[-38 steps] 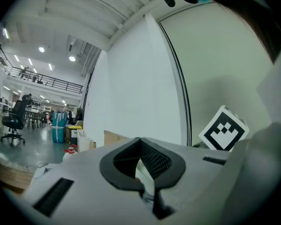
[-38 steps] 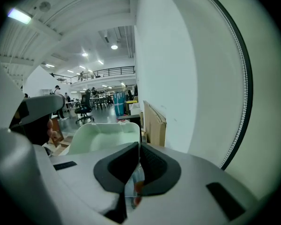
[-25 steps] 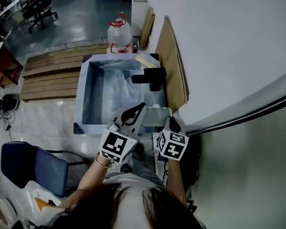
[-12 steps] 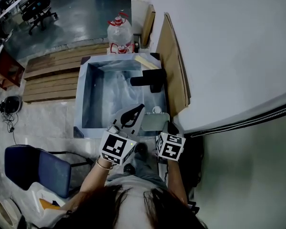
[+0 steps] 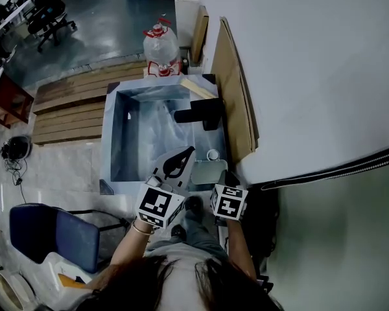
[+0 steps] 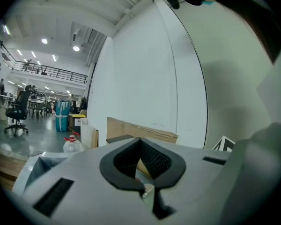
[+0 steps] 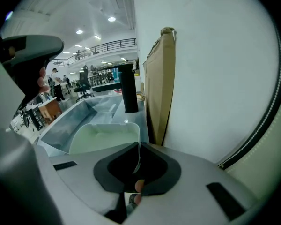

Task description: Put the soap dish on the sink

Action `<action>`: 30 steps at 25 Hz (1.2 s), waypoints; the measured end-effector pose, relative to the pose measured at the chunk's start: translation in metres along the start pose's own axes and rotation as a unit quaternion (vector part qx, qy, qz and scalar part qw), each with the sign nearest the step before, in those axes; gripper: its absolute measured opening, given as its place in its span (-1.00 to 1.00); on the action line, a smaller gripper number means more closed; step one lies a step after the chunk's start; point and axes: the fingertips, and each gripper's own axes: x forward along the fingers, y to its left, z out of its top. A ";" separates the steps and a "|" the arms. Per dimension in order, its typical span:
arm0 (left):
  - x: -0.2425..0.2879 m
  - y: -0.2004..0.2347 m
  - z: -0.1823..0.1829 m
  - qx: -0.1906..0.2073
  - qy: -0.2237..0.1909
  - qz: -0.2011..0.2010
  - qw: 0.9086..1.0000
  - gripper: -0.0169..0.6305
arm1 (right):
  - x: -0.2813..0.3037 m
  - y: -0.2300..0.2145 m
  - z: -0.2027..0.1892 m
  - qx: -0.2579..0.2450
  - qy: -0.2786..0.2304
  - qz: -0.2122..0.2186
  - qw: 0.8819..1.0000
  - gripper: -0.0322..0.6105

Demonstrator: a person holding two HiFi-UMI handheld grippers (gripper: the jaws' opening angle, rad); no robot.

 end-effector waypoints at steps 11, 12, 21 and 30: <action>0.007 0.001 -0.014 0.000 0.015 -0.001 1.000 -0.92 | 0.017 0.000 -0.015 0.001 0.026 0.006 1.000 -0.80; 0.007 0.001 -0.015 0.000 0.017 -0.001 1.000 -0.92 | 0.018 0.000 -0.016 0.002 0.027 0.006 1.000 -0.80; 0.003 0.003 -0.017 -0.009 0.018 0.003 1.000 -0.92 | 0.023 0.001 -0.021 0.002 0.036 0.003 0.999 -0.80; -0.006 0.004 -0.011 -0.007 0.011 0.006 1.000 -0.92 | 0.021 0.001 -0.021 0.012 0.040 0.000 0.999 -0.80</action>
